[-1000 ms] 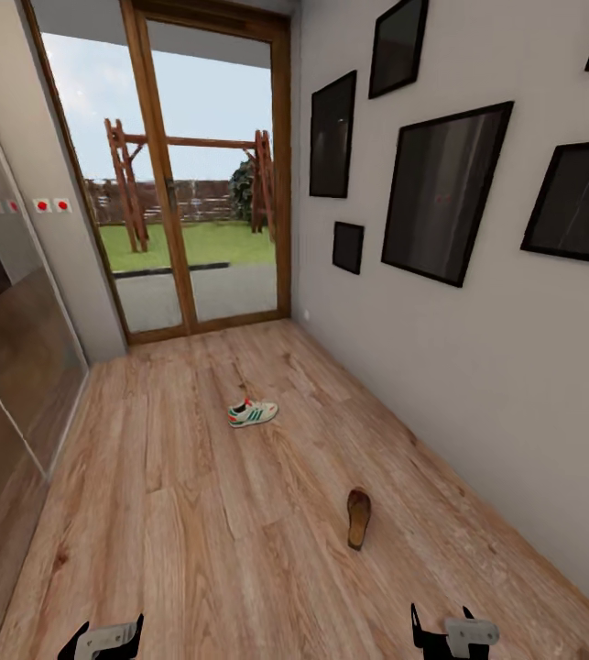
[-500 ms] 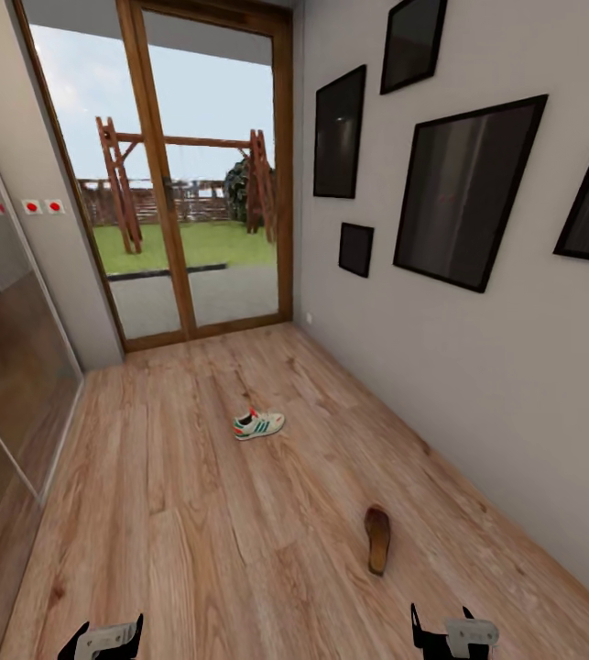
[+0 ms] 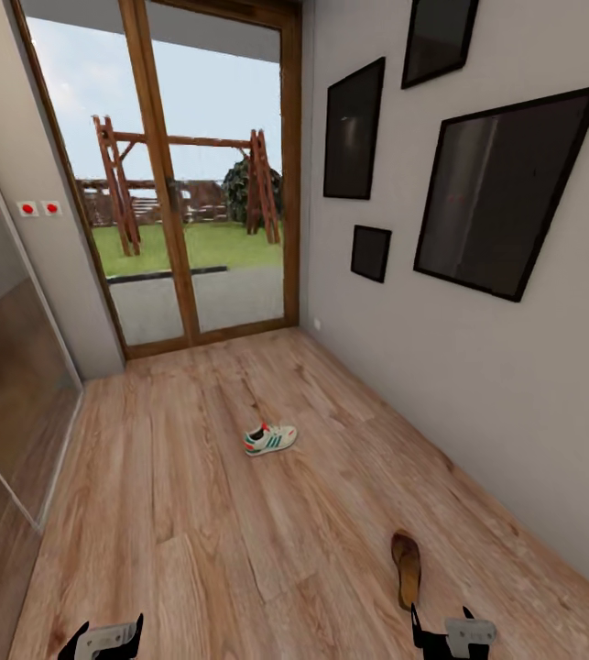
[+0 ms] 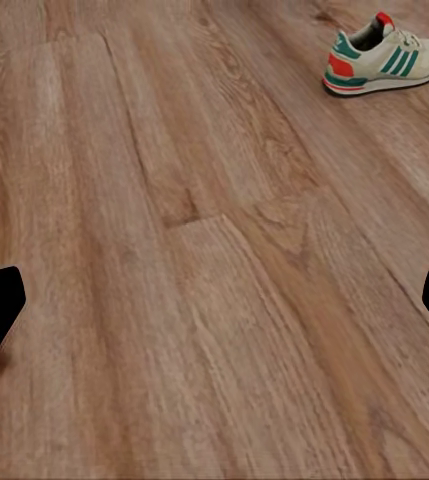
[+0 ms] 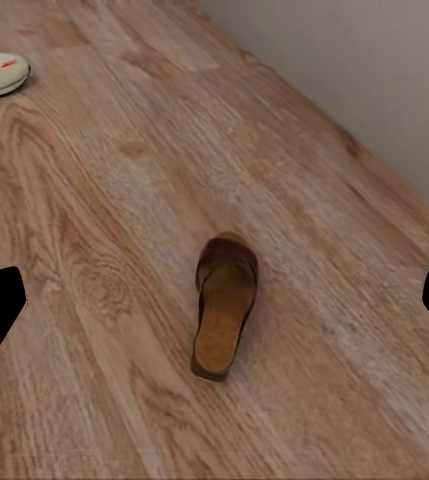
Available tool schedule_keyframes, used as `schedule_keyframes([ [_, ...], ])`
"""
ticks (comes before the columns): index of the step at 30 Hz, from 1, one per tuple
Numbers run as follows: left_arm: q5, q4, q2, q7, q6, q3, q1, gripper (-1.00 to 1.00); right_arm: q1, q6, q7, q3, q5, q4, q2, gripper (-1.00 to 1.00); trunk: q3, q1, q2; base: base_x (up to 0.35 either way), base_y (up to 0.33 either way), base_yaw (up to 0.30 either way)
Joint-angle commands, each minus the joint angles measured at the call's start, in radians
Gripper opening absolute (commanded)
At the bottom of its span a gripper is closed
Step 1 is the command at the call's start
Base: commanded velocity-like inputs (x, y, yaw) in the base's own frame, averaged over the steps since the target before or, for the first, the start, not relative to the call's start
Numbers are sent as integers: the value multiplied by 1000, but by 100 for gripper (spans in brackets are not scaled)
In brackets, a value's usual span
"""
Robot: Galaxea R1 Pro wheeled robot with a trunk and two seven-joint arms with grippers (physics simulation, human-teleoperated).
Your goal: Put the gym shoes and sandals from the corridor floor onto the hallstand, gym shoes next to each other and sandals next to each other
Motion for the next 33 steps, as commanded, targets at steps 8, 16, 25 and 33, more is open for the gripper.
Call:
schedule_keyframes([
  [8, -10, 1, -1, -5, -4, 9, -1, 100, -1, -2, -8, 4, 4, 1, -3, 100, 6, 0, 0, 256, 202, -167],
  [16, -10, 1, -1, -5, -4, 9, -1, 100, -1, -2, -8, 3, 4, 1, -4, 100, 14, 0, 0, 69, 54, -214],
  [25, -10, 1, -1, -5, -4, 9, -1, 100, -1, -2, -8, 3, 4, 1, -4, 100, 23, 0, 0, 5, 4, -216],
  [33, -10, 1, -1, -5, -4, 9, -1, 100, -1, -2, -8, 3, 4, 1, -4, 100, 32, 0, 0, 0, 0, -217],
])
